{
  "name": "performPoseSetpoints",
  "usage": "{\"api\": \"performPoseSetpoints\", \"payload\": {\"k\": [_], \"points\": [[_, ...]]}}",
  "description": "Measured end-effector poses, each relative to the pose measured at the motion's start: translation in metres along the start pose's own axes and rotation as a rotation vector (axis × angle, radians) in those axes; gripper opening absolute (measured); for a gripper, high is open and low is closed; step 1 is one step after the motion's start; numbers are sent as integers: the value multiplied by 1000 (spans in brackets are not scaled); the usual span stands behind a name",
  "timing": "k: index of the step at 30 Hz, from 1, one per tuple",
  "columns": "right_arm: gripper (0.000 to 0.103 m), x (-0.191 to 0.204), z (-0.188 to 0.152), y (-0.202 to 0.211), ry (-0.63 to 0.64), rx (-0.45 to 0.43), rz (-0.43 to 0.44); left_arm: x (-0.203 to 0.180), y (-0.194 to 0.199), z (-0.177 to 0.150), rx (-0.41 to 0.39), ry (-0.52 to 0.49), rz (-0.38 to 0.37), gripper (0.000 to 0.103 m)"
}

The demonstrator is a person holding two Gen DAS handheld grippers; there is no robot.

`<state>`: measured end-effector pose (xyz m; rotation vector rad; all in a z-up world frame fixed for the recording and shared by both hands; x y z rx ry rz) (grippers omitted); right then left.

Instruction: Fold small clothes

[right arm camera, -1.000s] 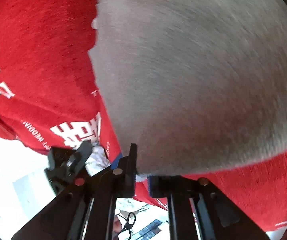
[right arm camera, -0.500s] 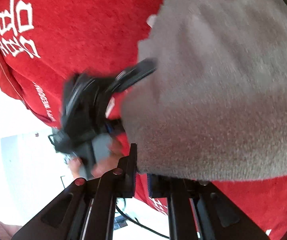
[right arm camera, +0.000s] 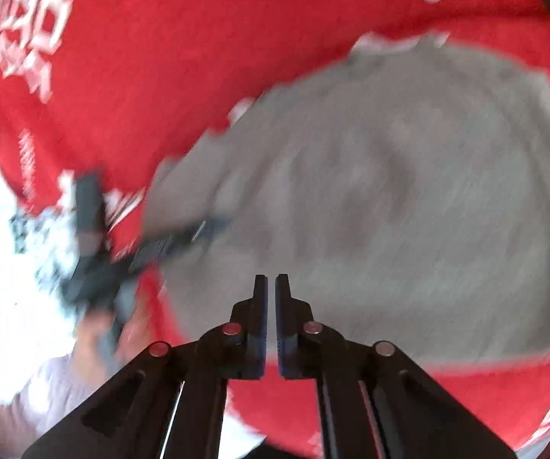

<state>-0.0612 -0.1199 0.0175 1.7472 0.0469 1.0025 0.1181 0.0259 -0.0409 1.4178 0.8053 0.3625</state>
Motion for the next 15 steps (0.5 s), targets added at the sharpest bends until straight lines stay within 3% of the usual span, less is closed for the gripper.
{"api": "performPoseSetpoints", "payload": {"k": [3,5,9,11,15], "points": [[4,-8,26,-28,30,21,-88,-5,10,-3,-31,-18,36,22],[0,-14,31,-64,44,111,-144,-15,17,-4,-53,-39,64,20],[0,-20,30,-69,43,74,-79,-53,38,-3,-112,-123,122,20],[0,-33,29,-61,-13,94,18,-80,48,-2,-138,-179,148,20],[5,-63,25,-22,-74,57,131,-147,59,2,-171,-311,169,20]]}}
Point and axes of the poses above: each gripper's, at about its wrist camera, not at the fingertips, and y roughly against the way its jaws point, x to its left, z to its top, the point moved 2 cm from there along -y, roughly the way its jaws point, and after that the axes turned 9 degrees about x, right-handed, at the moved point
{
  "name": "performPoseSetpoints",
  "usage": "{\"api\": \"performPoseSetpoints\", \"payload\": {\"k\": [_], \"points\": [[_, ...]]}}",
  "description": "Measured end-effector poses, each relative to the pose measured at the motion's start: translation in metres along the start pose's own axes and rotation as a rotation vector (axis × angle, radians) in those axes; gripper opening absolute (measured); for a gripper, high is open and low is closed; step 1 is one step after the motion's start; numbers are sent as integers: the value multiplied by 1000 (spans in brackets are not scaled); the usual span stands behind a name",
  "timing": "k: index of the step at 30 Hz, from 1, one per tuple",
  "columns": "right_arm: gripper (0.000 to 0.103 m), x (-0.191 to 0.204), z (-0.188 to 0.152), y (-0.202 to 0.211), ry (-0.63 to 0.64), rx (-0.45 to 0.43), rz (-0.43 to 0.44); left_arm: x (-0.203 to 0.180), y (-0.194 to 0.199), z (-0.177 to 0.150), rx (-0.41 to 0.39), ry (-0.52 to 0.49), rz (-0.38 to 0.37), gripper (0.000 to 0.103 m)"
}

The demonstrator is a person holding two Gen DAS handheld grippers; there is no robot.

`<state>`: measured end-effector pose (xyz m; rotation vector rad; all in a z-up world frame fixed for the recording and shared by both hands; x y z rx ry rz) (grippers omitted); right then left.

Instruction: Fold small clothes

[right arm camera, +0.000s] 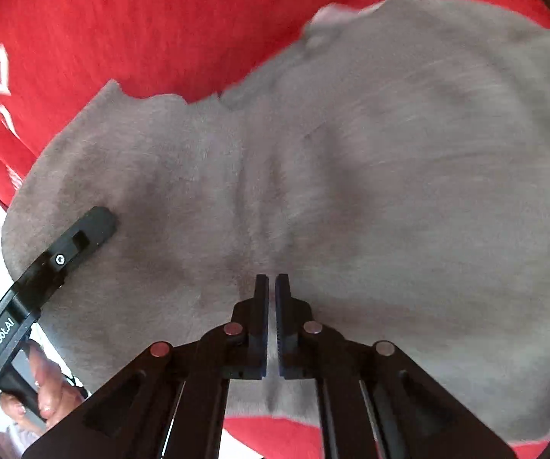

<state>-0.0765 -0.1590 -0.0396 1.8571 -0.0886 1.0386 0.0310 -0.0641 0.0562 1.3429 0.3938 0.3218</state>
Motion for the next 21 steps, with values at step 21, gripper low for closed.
{"api": "performPoseSetpoints", "payload": {"k": [21], "points": [[8,-137,-26,42,-332,-89,397,-175,-63,40,53,-384,209,21]]}}
Point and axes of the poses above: each gripper's, at about its wrist camera, not at the fingertips, and y roughly against the way its jaws point, x to its left, z to its top, the point moved 2 cm from there along -y, roughly the way its jaws point, and after that the axes turned 9 degrees about x, right-handed, at the moved point
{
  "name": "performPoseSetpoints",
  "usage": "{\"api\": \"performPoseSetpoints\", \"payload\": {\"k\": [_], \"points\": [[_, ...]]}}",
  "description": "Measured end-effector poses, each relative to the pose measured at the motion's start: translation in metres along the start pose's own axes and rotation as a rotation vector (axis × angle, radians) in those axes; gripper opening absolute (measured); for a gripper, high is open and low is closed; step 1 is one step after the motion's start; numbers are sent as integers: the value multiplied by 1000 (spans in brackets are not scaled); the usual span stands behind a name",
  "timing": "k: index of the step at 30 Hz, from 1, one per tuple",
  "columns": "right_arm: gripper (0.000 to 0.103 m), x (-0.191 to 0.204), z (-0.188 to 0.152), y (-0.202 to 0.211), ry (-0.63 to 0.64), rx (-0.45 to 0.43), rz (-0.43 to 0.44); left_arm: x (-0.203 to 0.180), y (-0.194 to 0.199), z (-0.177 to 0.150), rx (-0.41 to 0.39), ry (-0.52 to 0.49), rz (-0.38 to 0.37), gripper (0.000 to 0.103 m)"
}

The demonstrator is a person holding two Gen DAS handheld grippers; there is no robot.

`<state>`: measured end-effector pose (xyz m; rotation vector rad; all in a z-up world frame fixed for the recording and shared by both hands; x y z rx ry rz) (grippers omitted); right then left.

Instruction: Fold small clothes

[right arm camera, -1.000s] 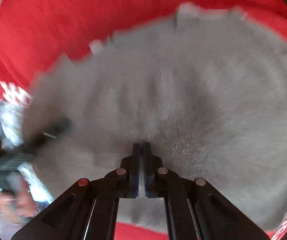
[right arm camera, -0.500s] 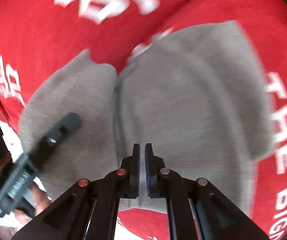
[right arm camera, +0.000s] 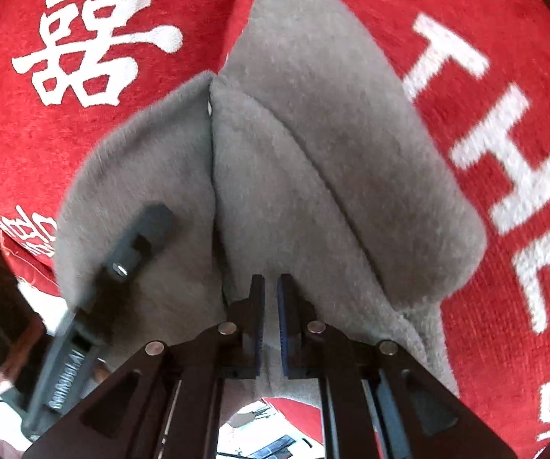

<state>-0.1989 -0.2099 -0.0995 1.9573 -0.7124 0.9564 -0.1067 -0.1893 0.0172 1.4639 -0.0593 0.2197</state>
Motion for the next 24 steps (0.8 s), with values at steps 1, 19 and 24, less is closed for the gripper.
{"api": "performPoseSetpoints", "payload": {"k": [1,19,24], "points": [[8,1,-4,-9,0,3,1,-11,5,2,-19,-47,30,21],[9,-54,-13,16,-108,-52,177,-36,54,-2,-165,-170,-58,66],[12,-54,-5,36,-120,-72,190,-23,71,-20,-168,-92,-163,66]]}}
Point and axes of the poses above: each gripper's, at about its wrist camera, not at the fingertips, and y roughly against the way its jaws point, x to its left, z to its top, the point moved 2 cm from there along -y, roughly the way its jaws point, and after that the axes turned 9 degrees about x, right-handed, at the moved point
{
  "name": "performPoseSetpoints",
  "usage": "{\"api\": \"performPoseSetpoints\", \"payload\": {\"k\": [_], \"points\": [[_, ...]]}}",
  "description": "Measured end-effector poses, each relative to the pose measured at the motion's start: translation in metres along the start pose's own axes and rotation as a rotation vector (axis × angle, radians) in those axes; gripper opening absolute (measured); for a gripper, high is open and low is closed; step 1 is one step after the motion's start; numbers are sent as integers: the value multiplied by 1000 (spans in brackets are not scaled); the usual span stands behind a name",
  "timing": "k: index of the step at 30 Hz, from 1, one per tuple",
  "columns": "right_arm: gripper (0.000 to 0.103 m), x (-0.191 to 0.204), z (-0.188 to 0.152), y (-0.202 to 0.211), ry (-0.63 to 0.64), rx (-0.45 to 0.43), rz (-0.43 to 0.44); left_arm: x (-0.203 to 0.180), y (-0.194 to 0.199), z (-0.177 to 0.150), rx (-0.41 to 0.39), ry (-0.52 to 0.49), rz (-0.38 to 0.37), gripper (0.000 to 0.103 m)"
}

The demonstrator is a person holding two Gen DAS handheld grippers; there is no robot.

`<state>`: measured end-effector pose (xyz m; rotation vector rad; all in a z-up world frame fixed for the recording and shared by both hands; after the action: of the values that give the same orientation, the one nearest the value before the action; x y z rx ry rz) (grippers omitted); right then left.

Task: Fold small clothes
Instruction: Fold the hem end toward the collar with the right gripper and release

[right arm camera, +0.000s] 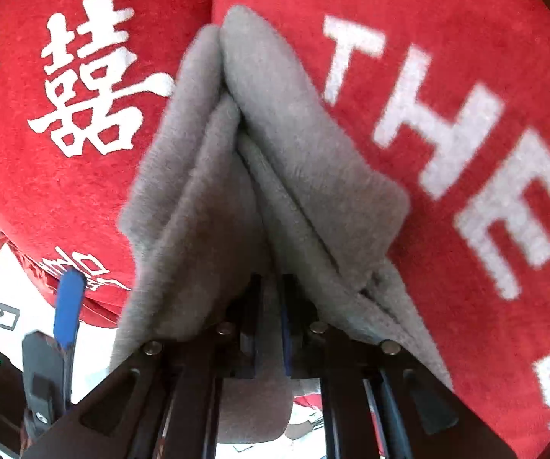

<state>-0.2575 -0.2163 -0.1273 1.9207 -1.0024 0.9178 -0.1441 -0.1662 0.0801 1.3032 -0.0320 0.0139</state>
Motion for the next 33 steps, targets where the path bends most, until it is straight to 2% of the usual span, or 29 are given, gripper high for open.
{"api": "performPoseSetpoints", "payload": {"k": [1,3,4,6,11,14,15,17,18,19,22,23,24,25,26,29,31,33], "points": [[15,-2,2,7,-1,-8,4,7,0,-2,9,32,-22,66],[27,-9,5,35,-6,-25,19,32,-5,-12,57,146,-86,66],[31,-11,6,41,-13,-36,46,45,-8,-18,77,201,-99,66],[44,-11,6,48,-28,-51,90,71,-14,-32,100,295,-88,66],[61,-22,-2,61,-63,-92,204,136,-30,-78,152,505,-8,66],[66,-22,-7,66,-94,-120,262,160,-43,-97,190,573,49,66],[68,-23,-7,70,-101,-131,287,166,-49,-103,209,594,53,66],[80,-16,-8,74,-101,-149,327,173,-59,-112,235,625,51,66],[80,-11,-7,78,-88,-156,324,174,-65,-116,245,633,46,66],[80,-7,-5,79,-72,-151,293,174,-70,-118,252,633,42,66],[78,26,6,69,38,-66,51,166,-80,-118,270,612,52,66],[61,39,7,62,81,-43,-38,164,-81,-117,272,606,51,66],[24,53,7,54,145,-11,-159,162,-80,-115,269,601,51,66],[20,65,5,47,202,19,-266,160,-78,-114,257,594,57,66],[20,78,0,43,262,29,-337,159,-75,-113,246,588,53,66],[19,108,-21,52,397,-2,-398,156,-73,-112,229,555,48,66],[18,104,-28,61,396,-31,-420,153,-79,-113,242,526,66,66],[18,86,-26,60,368,-30,-511,153,-85,-118,252,526,69,66]]}}
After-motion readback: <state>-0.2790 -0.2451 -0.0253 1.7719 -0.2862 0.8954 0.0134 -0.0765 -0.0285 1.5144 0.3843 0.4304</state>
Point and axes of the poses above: each gripper's, at about its wrist camera, not at the fingertips, and y roughly against the way its jaws point, x to its left, z to its top, the point moved 2 cm from there along -y, roughly the way its jaws point, and after that the axes turned 9 degrees about x, right-handed, at the moved point
